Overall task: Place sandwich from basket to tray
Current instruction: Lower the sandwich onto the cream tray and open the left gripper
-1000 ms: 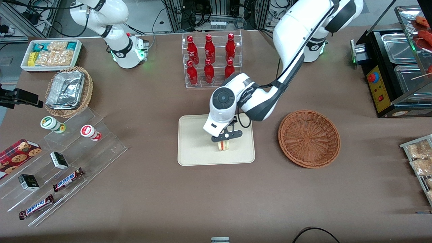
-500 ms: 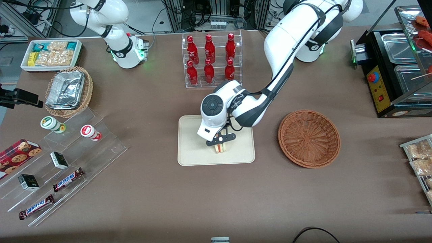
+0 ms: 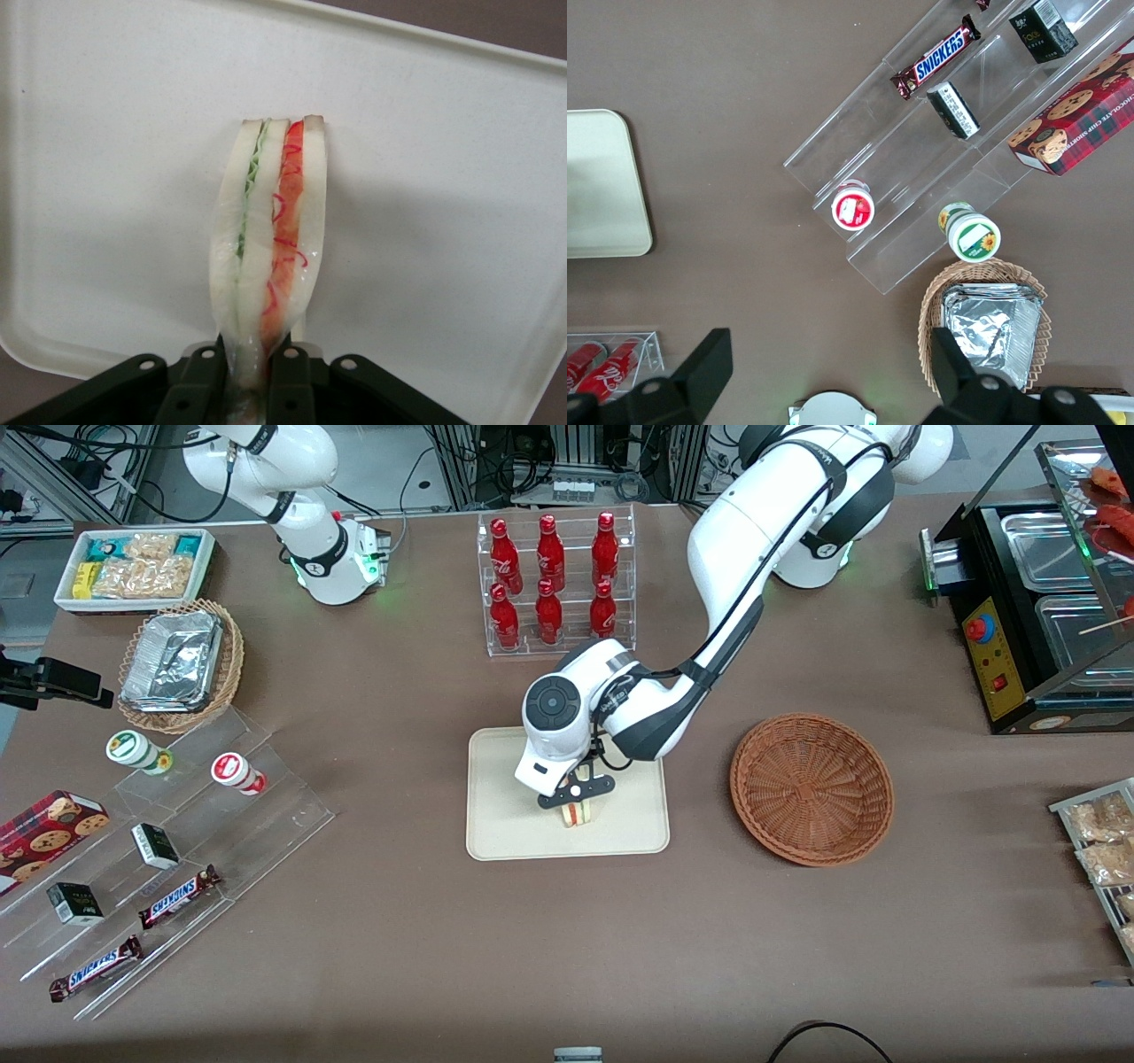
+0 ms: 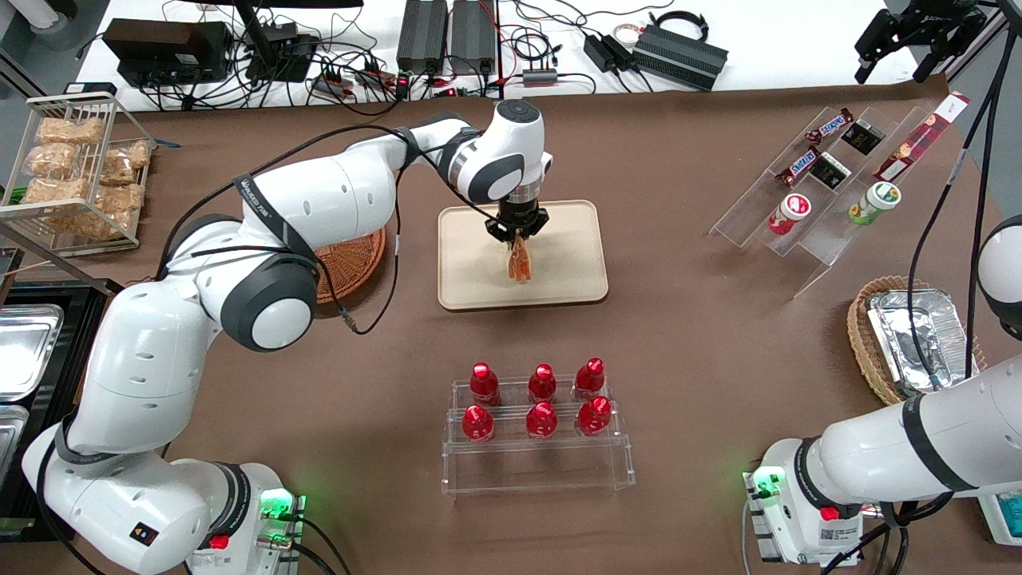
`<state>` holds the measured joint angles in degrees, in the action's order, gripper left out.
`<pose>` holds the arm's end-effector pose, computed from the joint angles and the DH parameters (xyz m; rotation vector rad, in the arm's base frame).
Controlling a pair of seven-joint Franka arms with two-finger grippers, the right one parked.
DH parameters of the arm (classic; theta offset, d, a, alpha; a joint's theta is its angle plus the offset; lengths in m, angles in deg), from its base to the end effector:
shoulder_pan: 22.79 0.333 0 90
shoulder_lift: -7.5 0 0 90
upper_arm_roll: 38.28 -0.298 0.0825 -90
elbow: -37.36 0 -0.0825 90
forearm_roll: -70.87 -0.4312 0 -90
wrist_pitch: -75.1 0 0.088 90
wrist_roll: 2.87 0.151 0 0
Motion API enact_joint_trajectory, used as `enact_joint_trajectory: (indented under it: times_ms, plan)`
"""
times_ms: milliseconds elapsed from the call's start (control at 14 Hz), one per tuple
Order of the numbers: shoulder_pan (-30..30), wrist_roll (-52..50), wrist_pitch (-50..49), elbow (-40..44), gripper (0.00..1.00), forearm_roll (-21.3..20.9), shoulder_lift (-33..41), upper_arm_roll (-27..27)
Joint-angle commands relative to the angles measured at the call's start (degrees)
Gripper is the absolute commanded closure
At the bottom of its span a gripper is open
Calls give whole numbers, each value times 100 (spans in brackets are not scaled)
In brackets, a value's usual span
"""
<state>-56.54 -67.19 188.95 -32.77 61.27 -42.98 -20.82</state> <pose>0.5287 -0.5600 0.1697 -3.0906 -0.3891 0.1827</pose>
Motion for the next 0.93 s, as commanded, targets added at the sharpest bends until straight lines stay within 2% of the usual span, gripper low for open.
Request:
enact_joint_trajectory:
  times_ms: [0, 286, 857]
  plan:
    - [-122, -133, 6, 175, 0, -112, -85, -67]
    - [-114, -72, -90, 210, 0, -121, 38, -67]
    - [158, -10, -969, 228, 0, -60, 1075, -67]
